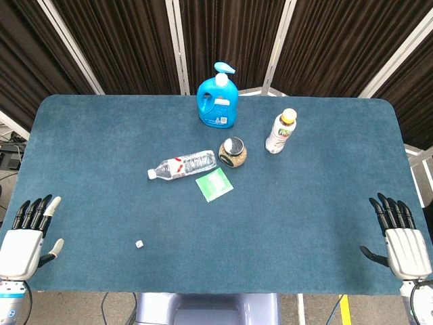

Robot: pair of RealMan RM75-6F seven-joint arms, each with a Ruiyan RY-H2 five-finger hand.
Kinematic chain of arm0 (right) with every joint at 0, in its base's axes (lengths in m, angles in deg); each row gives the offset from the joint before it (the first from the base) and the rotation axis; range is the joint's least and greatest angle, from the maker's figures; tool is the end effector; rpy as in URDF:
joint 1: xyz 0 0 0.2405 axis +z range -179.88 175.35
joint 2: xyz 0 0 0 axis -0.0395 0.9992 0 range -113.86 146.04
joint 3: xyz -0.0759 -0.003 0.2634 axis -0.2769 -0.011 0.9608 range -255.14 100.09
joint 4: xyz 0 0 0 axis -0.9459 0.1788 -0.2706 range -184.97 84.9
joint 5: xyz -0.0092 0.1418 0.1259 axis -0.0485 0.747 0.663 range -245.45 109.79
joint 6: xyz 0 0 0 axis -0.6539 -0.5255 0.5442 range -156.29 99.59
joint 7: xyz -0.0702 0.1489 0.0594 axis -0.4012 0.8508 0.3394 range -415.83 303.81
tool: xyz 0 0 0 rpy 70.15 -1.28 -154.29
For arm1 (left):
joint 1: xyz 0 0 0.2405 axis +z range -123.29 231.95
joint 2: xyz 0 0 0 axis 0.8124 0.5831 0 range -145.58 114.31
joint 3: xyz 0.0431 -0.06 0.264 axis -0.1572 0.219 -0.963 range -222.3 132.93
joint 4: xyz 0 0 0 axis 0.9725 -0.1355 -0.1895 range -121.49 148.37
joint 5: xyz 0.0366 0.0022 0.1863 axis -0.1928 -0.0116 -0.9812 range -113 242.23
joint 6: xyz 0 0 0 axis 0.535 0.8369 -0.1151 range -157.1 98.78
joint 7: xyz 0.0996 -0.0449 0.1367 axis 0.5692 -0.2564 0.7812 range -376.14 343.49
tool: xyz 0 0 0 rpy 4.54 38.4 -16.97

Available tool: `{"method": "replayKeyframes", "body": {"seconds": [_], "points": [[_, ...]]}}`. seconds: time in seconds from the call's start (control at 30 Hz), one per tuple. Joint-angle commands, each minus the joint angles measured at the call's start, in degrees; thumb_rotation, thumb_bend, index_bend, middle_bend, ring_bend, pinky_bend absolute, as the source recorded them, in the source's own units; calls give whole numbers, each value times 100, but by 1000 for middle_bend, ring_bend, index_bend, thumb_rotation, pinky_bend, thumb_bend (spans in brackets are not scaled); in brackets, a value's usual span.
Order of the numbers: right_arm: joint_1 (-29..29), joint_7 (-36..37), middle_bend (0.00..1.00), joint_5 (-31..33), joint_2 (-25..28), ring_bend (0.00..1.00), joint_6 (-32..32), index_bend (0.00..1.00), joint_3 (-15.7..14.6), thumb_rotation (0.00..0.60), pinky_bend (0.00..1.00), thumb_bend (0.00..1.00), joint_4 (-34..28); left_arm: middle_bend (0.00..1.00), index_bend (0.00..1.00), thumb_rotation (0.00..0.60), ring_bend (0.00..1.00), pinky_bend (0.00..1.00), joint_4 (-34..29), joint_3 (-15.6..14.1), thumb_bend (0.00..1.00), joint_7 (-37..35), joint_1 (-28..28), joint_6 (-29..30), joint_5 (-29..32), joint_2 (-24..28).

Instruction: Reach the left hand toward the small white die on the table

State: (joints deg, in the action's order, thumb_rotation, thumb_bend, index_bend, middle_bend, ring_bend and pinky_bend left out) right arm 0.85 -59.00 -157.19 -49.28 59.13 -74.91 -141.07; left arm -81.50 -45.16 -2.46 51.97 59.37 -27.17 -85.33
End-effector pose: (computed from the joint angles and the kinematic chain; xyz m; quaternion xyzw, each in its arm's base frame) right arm -0.3162 -0.2011 0.1819 0.6081 -0.3570 0.3864 0.5946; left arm -0.2965 0.1856 0.1454 -0.6332 -0.3457 -0.3685 0.5863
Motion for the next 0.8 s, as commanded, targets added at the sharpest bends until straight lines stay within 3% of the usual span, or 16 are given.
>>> {"method": "replayKeyframes", "body": {"seconds": [0.03, 0.37, 0.4, 0.47, 0.5, 0.53, 0.63, 0.8], "points": [[8, -14, 0, -6, -1, 0, -2, 1, 6, 600, 0, 9, -19, 0, 0, 600, 0, 0, 0, 0, 338, 1, 1, 1, 1, -3], [75, -101, 0, -6, -9, 0, -79, 1, 31, 600, 0, 8, -94, 4, 0, 600, 9, 34, 42, -43, 338, 97, -8, -69, -3, -5], [69, -122, 0, -12, -19, 0, -81, 1, 16, 600, 0, 9, -99, 62, 0, 600, 84, 142, 30, -56, 340, 133, -22, -115, 2, 1], [69, -134, 0, 17, -33, 0, -112, 1, 8, 600, 0, 10, -85, 289, 0, 600, 330, 424, 13, -75, 378, 211, -60, -200, -5, -15], [73, -133, 0, 25, -34, 0, -119, 1, 13, 600, 0, 9, -84, 453, 0, 600, 487, 563, 17, -96, 418, 255, -84, -250, -33, -32], [76, -135, 0, 31, -37, 0, -131, 1, 10, 600, 0, 9, -84, 574, 0, 600, 589, 638, 18, -136, 469, 316, -108, -323, -61, -46], [80, -140, 0, 21, -53, 0, -128, 1, 8, 600, 0, 10, -79, 724, 0, 600, 713, 717, -44, -277, 594, 468, -194, -611, -121, -61], [81, -208, 0, 10, -88, 0, -147, 1, -18, 600, 0, 9, -56, 764, 0, 600, 745, 732, -329, -538, 703, 1063, -454, -1408, -119, -142]]}}
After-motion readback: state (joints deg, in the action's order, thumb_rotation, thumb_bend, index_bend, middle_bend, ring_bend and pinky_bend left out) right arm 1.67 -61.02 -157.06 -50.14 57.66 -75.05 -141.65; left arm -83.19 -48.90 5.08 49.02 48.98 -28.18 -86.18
